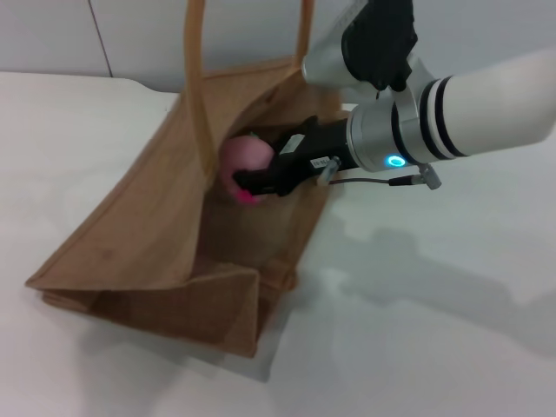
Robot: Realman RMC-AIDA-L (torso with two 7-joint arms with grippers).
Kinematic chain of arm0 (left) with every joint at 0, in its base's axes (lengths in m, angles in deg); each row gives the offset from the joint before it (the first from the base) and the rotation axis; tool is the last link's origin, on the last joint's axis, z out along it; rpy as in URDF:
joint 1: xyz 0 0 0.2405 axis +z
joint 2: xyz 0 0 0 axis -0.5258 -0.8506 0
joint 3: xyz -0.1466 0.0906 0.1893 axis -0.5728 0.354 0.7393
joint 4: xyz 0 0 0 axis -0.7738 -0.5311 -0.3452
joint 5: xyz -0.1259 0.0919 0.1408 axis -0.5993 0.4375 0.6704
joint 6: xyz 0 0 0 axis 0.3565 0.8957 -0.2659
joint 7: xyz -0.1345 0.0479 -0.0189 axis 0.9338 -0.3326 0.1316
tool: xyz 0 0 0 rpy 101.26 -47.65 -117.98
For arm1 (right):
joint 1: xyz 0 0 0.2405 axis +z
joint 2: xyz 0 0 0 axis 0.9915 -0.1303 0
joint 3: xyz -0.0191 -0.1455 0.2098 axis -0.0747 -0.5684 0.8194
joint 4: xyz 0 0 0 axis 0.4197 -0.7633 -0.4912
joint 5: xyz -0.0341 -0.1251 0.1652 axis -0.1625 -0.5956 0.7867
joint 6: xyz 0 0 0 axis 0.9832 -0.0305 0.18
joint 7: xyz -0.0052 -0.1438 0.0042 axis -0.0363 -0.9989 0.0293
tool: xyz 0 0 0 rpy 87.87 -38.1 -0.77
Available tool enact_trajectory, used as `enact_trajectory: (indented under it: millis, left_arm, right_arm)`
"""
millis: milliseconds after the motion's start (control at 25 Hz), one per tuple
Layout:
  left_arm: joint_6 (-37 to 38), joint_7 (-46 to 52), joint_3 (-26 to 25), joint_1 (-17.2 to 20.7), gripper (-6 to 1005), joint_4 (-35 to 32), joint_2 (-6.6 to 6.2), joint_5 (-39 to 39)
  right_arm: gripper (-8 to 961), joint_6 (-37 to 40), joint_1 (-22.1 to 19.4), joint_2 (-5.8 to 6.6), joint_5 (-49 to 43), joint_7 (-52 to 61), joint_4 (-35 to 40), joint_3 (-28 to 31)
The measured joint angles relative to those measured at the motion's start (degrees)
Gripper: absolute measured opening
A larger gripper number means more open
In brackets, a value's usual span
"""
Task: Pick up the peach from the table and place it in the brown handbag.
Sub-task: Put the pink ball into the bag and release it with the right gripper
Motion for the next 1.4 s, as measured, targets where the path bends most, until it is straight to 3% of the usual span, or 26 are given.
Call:
enact_trajectory:
  millis: [280,960,1080,1400]
  left_arm:
    - [0.4,0.5,1.0,-0.6,101,-0.1,0.04,-0.1]
    - [1.4,0.7,1.6,-0.3,100,0.0,0.01,-0.1]
    - [1.5,0.7,1.6,-0.3,100,0.1,0.01,-0.1]
    - [1.8,0.6,0.5,1.1,100,0.3,-0.23,-0.1]
  right_arm:
    - [572,3.3,0.3,-0.03,0.5,-3.7,-3.8,-2.1]
    - [655,4.6,0.3,-0.37,4.5,-5.8,-4.1,-4.1]
    - [883,4.7,0.3,-0.33,4.5,-5.9,-4.1,-4.1]
    - [887,2.8,0.2,0.2,3.6,-5.5,-4.0,-3.5]
